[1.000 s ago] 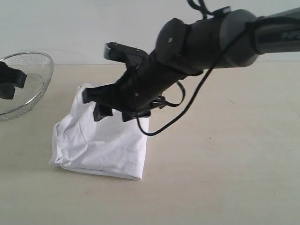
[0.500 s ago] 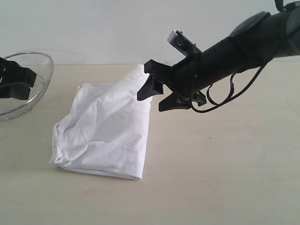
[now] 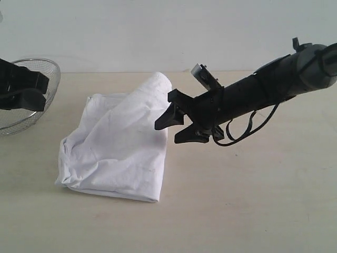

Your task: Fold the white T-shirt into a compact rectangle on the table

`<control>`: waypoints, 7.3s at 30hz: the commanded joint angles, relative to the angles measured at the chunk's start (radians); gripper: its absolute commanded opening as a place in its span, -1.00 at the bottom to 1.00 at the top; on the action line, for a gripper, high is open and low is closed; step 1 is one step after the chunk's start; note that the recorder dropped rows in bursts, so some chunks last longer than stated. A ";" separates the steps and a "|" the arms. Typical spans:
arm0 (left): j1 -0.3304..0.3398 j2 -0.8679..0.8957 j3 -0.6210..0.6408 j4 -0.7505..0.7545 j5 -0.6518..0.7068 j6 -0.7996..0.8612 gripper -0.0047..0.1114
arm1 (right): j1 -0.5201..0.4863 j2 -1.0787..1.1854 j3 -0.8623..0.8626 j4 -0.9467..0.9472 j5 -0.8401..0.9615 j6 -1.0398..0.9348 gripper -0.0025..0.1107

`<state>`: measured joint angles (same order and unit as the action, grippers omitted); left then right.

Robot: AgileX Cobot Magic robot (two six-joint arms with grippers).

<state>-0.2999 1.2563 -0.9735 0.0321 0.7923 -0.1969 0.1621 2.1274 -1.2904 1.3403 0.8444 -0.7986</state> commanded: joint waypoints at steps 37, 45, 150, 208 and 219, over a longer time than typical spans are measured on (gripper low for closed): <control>0.001 -0.003 -0.004 -0.024 -0.007 0.013 -0.04 | 0.073 0.096 0.000 0.177 -0.109 -0.105 0.09; 0.001 -0.003 -0.004 -0.026 -0.007 0.013 -0.04 | 0.117 0.098 0.000 0.179 -0.158 -0.103 -0.32; -0.338 0.419 0.158 -0.309 -0.441 0.090 -0.57 | -0.140 -0.281 0.185 -0.456 -0.053 0.166 0.32; -0.338 0.516 0.061 -0.084 -0.380 -0.082 -0.84 | -0.140 -0.283 0.185 -0.487 -0.049 0.162 0.32; -0.338 0.461 0.061 -0.032 -0.379 -0.103 -0.84 | -0.140 -0.283 0.185 -0.490 -0.045 0.162 0.32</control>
<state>-0.6363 1.7274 -0.9069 -0.0185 0.4206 -0.2863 0.0269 1.8541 -1.1061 0.8596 0.7933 -0.6315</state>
